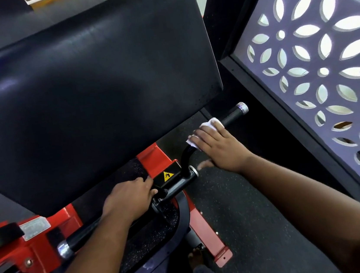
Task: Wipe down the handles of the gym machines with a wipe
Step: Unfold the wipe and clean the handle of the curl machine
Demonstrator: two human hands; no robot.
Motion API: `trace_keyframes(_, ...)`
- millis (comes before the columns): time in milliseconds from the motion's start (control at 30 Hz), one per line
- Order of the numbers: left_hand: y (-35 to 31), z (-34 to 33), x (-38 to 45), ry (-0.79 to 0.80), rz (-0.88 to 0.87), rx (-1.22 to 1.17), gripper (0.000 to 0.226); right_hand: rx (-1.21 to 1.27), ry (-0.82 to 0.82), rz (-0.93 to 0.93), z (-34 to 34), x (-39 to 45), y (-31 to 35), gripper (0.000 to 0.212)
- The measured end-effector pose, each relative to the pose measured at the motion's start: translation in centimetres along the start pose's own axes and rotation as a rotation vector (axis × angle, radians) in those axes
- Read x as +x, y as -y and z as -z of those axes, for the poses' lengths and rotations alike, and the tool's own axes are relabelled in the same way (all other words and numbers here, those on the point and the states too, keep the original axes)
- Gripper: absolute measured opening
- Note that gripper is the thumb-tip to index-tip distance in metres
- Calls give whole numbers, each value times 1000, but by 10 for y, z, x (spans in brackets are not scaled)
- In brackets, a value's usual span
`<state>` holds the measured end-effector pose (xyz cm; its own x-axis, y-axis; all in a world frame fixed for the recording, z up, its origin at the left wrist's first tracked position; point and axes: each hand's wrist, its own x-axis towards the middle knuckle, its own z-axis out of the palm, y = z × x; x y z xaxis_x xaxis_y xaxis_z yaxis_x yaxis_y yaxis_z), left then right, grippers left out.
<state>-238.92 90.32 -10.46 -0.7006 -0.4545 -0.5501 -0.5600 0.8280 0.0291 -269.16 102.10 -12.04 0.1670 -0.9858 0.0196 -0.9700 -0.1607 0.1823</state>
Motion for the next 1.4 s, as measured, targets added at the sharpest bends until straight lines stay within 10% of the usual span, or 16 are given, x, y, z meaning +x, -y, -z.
trace_keyframes(233,0,-1,0,-19,-10,9,40,-30,-165,-237,8,-12,-43,38)
trace_keyframes(400,1,1,-1,-13,-3,-8,41,144,-104,93,12,-4,-15,46)
trace_keyframes(567,1,-1,-1,-17,-11,-9,41,383,-141,-29,16,-23,-2,40)
trace_keyframes(833,1,2,-1,4,-9,-5,42,2016,-848,-1868,34,5,94,18)
trace_keyframes(1000,0,4,-1,17,-3,-9,42,2221,-868,-1889,53,55,65,19)
trace_keyframes(1167,0,4,-1,5,-19,-9,40,2080,-1221,-1864,60,50,2,32)
trace_keyframes(1300,1,4,-1,-4,-16,-9,40,2113,-760,-1784,48,61,42,59)
trace_keyframes(1400,1,0,-1,-12,-10,-46,39,2191,-770,-1740,47,55,27,74)
